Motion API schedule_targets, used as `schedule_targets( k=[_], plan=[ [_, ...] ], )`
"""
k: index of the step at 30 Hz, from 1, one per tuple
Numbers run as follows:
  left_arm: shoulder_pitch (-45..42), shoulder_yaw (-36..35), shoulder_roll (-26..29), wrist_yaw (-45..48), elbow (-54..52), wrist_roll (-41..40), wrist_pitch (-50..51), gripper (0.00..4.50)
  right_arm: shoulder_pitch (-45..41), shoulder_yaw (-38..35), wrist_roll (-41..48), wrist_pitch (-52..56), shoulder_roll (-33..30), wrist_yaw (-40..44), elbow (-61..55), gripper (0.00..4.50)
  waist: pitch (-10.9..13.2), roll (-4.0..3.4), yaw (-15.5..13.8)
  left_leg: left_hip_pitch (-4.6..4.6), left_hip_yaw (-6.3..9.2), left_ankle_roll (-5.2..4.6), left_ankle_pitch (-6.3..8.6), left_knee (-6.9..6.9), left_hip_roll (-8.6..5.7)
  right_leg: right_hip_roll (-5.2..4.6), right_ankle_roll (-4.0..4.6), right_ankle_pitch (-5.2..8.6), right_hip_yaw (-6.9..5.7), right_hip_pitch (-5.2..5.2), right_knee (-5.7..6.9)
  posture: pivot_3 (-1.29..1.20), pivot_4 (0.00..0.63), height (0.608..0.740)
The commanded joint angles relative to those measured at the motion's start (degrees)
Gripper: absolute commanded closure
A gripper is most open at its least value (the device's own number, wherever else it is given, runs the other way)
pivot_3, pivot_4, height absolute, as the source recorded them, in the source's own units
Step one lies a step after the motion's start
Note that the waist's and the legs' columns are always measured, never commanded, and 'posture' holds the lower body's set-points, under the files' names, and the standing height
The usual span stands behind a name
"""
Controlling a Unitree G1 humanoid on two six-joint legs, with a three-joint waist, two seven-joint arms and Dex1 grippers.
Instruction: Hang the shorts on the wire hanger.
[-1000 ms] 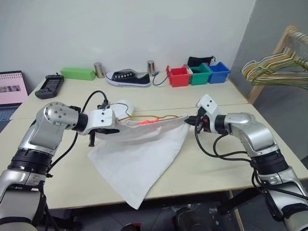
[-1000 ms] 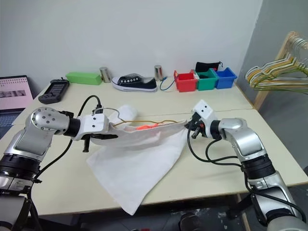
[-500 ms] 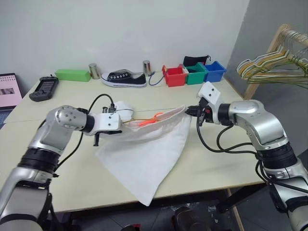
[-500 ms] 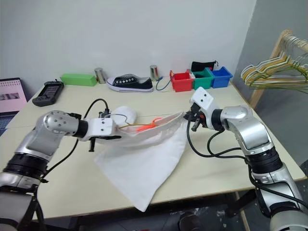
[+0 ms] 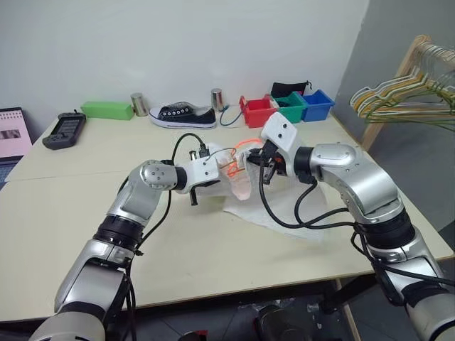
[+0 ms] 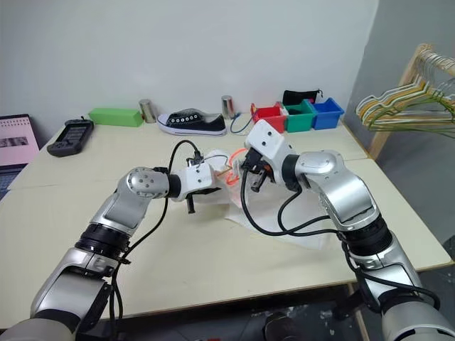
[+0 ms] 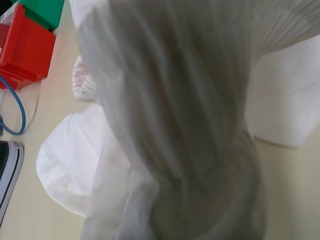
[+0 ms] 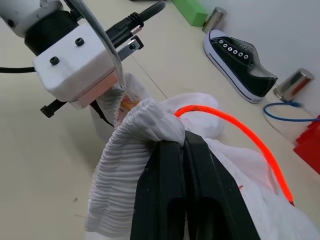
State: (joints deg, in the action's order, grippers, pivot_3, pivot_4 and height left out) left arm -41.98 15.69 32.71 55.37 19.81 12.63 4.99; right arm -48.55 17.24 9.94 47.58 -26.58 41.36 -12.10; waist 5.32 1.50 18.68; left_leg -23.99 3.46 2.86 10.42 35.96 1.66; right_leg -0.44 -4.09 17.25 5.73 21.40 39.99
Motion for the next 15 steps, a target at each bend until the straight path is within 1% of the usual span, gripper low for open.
schedule_targets(
  k=[1,2,3,5,7,10,12,14,15],
  plan=[
    [-1.02,-0.72,0.10,-0.89,-3.98,-0.39,-0.13,4.50,-0.84,0.65,-2.46,-3.53,-2.65,1.42,1.82,4.03,0.00,0.00,0.41,0.00,0.00,0.00,0.00,0.00,0.00,0.00,0.00,0.00,-0.01,0.00,0.00,-0.27,0.000,0.740],
    [-0.93,-0.77,0.22,-0.87,-3.98,-0.36,-0.17,4.50,-0.89,0.73,-2.65,-4.12,-3.22,1.90,2.10,3.93,0.00,0.00,0.50,0.00,0.00,0.00,0.00,0.00,0.00,0.00,0.00,0.00,0.00,-0.01,0.00,-0.27,0.000,0.740],
    [-0.78,-0.78,0.46,-0.79,-3.98,-0.27,-0.33,4.50,-1.01,0.85,-2.92,-4.88,-4.10,2.58,2.36,3.63,0.00,0.00,0.54,0.00,-0.01,0.00,0.00,0.00,-0.01,0.00,0.00,0.00,0.01,-0.01,0.00,-0.27,0.000,0.740],
    [-0.54,-0.67,0.87,-0.72,-3.93,0.01,-0.73,4.50,-1.36,1.27,-4.05,-6.71,-5.83,3.85,2.86,3.22,0.00,0.00,0.63,0.00,-0.01,0.00,0.00,0.00,-0.01,0.00,0.00,0.00,0.01,-0.01,-0.01,-0.27,0.000,0.740],
    [-0.37,-0.54,1.17,-0.65,-4.03,0.17,-1.16,4.50,-1.97,2.21,-5.78,-9.13,-7.84,5.16,3.52,2.72,0.00,0.00,0.77,0.00,-0.01,0.00,0.00,0.00,0.00,0.00,0.00,0.00,0.00,0.00,-0.01,-0.27,0.000,0.740],
    [-0.42,-0.36,1.13,-0.72,-4.20,0.34,-1.90,4.50,-2.69,6.17,-11.13,-16.22,-13.37,9.53,5.62,2.05,0.01,-0.01,1.07,0.00,-0.01,0.00,0.00,-0.01,-0.01,0.00,0.00,0.00,0.01,0.00,-0.01,-0.27,0.000,0.740],
    [-0.50,-0.11,1.16,-0.54,-4.34,0.53,-2.64,4.50,-2.97,8.03,-13.59,-20.10,-15.73,11.79,7.73,1.59,0.00,0.00,1.39,0.01,-0.05,0.00,0.00,-0.01,-0.03,-0.04,-0.01,0.00,0.01,-0.01,-0.04,-0.28,0.000,0.740],
    [-0.51,0.42,1.48,0.06,-4.90,0.80,-3.80,4.50,-3.88,9.84,-16.66,-24.49,-16.97,13.14,11.71,1.20,0.00,0.00,1.80,0.02,-0.06,0.00,0.00,-0.01,-0.04,-0.06,-0.01,0.00,0.03,-0.02,-0.05,-0.28,0.000,0.740],
    [-0.48,0.59,1.58,0.14,-5.23,0.99,-4.31,4.50,-4.35,10.48,-17.97,-26.37,-17.12,13.51,13.73,0.93,0.00,0.00,1.94,0.02,-0.05,0.00,0.00,-0.01,-0.04,-0.06,-0.01,0.00,0.01,-0.03,-0.06,-0.28,0.000,0.740]
  ],
)
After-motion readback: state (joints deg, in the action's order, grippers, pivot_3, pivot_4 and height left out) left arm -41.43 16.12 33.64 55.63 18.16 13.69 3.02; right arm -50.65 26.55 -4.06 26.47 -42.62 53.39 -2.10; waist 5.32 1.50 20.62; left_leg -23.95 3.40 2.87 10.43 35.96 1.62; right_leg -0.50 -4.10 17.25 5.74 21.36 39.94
